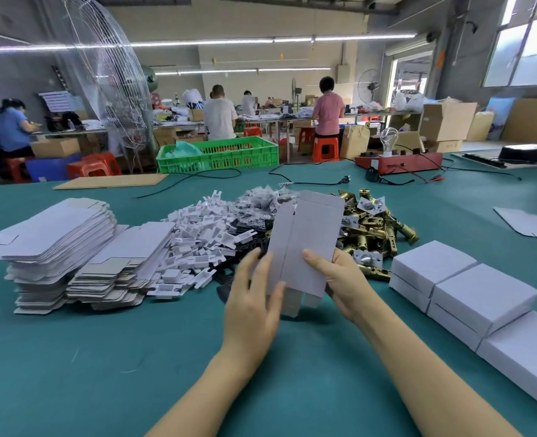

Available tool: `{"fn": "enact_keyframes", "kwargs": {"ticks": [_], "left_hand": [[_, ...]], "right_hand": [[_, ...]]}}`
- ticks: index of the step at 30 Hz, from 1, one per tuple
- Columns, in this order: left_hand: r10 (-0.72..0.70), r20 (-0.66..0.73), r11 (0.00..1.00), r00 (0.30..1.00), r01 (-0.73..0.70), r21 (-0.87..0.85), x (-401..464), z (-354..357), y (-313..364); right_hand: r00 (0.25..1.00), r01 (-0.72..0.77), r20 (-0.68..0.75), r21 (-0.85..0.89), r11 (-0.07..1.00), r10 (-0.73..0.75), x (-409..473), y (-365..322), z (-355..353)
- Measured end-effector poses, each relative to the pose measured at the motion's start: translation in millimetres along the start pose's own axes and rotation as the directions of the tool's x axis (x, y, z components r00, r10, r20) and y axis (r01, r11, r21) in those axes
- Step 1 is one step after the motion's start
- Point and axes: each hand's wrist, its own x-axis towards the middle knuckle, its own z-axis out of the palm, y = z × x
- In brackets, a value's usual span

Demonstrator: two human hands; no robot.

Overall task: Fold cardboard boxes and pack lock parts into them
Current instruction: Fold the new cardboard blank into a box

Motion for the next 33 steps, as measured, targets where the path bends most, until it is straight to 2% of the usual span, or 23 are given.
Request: {"fn": "enact_keyframes", "kwargs": {"ticks": [2,4,5,6,8,9,10,11,12,13,14,16,18,21,24,28,30,33], "left_hand": [[-0.240,0.026,0.959,0.970,0.242,-0.145,3,-6,-4],[-0.423,0.201,0.810,0.883,0.468,-0.353,5,-8,-6],[-0.451,0.264,0.737,0.852,0.523,-0.428,5,-7,-7],[-0.463,0.270,0.711,0.844,0.536,-0.455,5,-7,-7],[-0.473,0.218,0.728,0.853,0.519,-0.449,5,-5,-7],[-0.474,0.172,0.763,0.863,0.501,-0.410,5,-5,-7],[-0.468,0.121,0.802,0.875,0.479,-0.358,5,-5,-7],[-0.452,0.072,0.838,0.889,0.451,-0.307,4,-5,-8],[-0.425,0.034,0.868,0.904,0.418,-0.267,4,-5,-9],[-0.391,0.017,0.891,0.920,0.383,-0.244,4,-4,-10],[-0.361,0.023,0.905,0.932,0.356,-0.235,4,-4,-11],[-0.312,0.057,0.924,0.948,0.316,-0.213,2,-3,-9],[-0.248,0.062,0.949,0.967,0.255,-0.187,0,-3,-5],[-0.191,-0.010,0.976,0.982,0.188,-0.107,1,-6,-1],[-0.169,-0.054,0.983,0.984,0.164,-0.082,3,-10,-2],[-0.167,-0.038,0.979,0.985,0.162,-0.122,5,-11,-7],[-0.156,-0.047,0.985,0.987,0.151,-0.086,7,-10,-10],[-0.159,-0.077,0.987,0.984,0.158,-0.015,6,-9,-13]], "right_hand": [[0.996,-0.033,0.077,-0.048,0.998,0.036,-1,0,-1],[0.987,-0.069,0.137,-0.100,0.993,0.082,-3,0,2],[0.988,-0.062,0.132,-0.132,0.989,0.080,-4,1,5],[0.994,-0.034,0.096,-0.170,0.985,0.051,-4,2,8],[0.994,0.066,-0.063,-0.317,0.946,-0.091,-5,2,15],[0.963,0.128,-0.162,-0.437,0.891,-0.218,-5,1,18],[0.889,0.201,-0.232,-0.579,0.790,-0.396,-6,-1,19],[0.776,0.279,-0.217,-0.725,0.630,-0.593,-7,-4,18],[0.655,0.340,-0.115,-0.838,0.428,-0.747,-7,-7,16],[0.567,0.378,0.002,-0.889,0.258,-0.824,-7,-9,15],[0.522,0.401,0.089,-0.903,0.152,-0.849,-8,-11,17],[0.507,0.429,0.180,-0.901,0.065,-0.843,-9,-14,22],[0.528,0.433,0.237,-0.901,0.019,-0.816,-9,-14,26],[0.546,0.468,0.270,-0.884,0.021,-0.793,-10,-14,23],[0.504,0.494,0.261,-0.869,0.027,-0.823,-11,-17,20],[0.461,0.484,0.300,-0.874,-0.047,-0.835,-9,-22,14],[0.512,0.511,0.345,-0.859,-0.044,-0.787,-8,-24,10],[0.601,0.545,0.372,-0.838,0.023,-0.707,-7,-23,8]]}}
